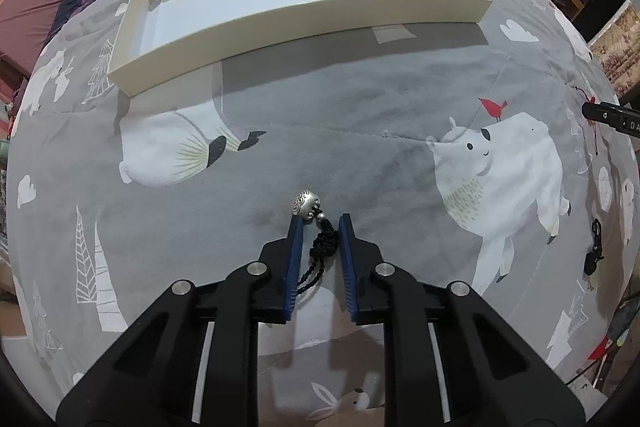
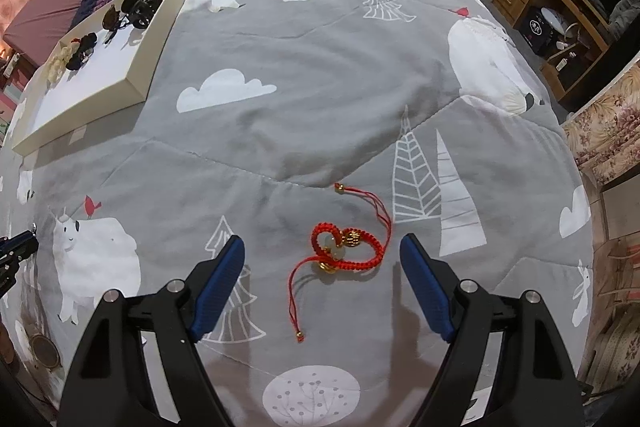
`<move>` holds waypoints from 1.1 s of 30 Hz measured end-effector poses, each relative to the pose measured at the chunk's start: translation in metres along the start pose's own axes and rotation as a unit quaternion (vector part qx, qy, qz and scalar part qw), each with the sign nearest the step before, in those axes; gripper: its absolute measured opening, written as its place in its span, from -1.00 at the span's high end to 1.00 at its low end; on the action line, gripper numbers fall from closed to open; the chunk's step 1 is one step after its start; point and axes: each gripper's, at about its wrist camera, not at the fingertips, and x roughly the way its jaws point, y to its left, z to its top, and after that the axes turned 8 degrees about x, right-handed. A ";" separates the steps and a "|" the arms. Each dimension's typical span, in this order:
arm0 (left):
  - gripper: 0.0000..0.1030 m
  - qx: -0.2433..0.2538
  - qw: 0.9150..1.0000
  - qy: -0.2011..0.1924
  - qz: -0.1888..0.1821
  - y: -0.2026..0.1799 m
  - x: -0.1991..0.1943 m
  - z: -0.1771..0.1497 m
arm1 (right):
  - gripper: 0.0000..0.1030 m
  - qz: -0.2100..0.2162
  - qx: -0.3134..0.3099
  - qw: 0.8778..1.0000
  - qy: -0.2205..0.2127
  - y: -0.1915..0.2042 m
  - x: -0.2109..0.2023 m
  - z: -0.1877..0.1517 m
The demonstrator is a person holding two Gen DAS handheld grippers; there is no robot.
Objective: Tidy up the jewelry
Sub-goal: 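Grasp the silver bead charm with the left tool while the right tool grasps the red string bracelet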
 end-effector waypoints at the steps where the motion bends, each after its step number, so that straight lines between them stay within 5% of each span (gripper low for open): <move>1: 0.68 0.000 1.000 0.000 0.000 0.000 0.000 0.000 | -0.56 0.001 0.000 1.000 0.001 0.000 0.000 0.000; 7: 0.79 -0.004 1.000 0.000 -0.002 0.002 -0.001 0.000 | -0.53 -0.004 -0.005 1.000 0.008 0.001 0.004 0.000; 10: 0.80 -0.002 1.000 0.001 0.001 0.000 -0.001 -0.001 | -0.20 -0.006 -0.006 1.000 0.014 0.002 0.009 -0.001; 15: 0.82 -0.005 1.000 0.001 0.001 0.005 -0.003 -0.004 | 0.02 -0.003 -0.001 1.000 0.014 0.000 0.011 -0.001; 23: 0.82 -0.012 1.000 0.002 0.000 0.006 -0.001 -0.002 | 0.66 -0.003 -0.006 1.000 0.015 0.003 0.008 -0.002; 33: 0.82 -0.014 1.000 -0.001 -0.001 0.007 -0.001 0.000 | 0.71 0.001 -0.015 1.000 0.007 0.009 0.002 -0.007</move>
